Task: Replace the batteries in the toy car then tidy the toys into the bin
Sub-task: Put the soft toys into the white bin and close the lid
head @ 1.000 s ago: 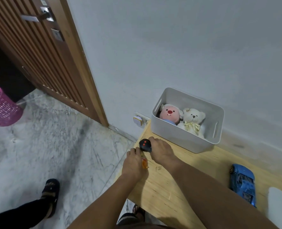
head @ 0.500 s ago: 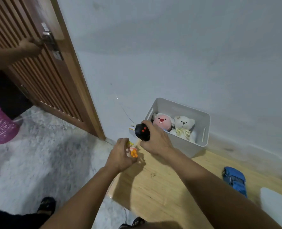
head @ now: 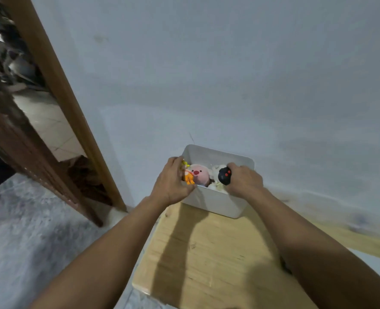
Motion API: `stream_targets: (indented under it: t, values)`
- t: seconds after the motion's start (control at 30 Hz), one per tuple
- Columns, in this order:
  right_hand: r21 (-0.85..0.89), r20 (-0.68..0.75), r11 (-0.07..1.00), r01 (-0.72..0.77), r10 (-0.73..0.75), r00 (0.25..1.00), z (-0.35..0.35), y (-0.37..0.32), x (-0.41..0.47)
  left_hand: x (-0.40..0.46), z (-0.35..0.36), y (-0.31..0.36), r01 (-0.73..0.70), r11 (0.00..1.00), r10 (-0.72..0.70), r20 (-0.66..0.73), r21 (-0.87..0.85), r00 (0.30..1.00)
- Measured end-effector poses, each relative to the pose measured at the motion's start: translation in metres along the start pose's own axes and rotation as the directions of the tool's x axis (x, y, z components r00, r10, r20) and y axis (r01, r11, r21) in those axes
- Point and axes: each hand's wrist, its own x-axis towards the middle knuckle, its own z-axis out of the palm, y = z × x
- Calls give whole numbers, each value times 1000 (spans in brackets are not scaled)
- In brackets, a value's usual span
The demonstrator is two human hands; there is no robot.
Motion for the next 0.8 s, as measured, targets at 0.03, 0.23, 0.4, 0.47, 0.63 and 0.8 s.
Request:
stream_targets:
  t: [0.03, 0.23, 0.4, 0.47, 0.63, 0.8]
  values:
    - [-31, 22, 1000, -2, 3, 1000, 1, 4, 1, 4, 2, 2, 0, 1000, 0, 16, 6, 1000]
    - [-105, 106, 994, 43, -32, 994, 9, 4, 11, 22, 13, 7, 0, 999, -4, 90, 40, 996]
    - [-143, 190, 986, 88, -60, 980, 9, 5, 20, 39, 19, 10, 22, 999, -27, 121, 38, 992]
    - [-169, 220, 980, 109, -70, 973, 7, 4, 24, 46, 22, 10, 32, 998, -40, 138, 59, 990]
    - [-229, 295, 965, 128, -56, 954, 14, -1, 39, 63, 28, 7, 66, 994, -80, 164, 90, 983]
    - [-201, 320, 968, 150, -80, 944, 28, -1, 46, 72, 35, 0, 76, 991, -96, 190, 109, 977]
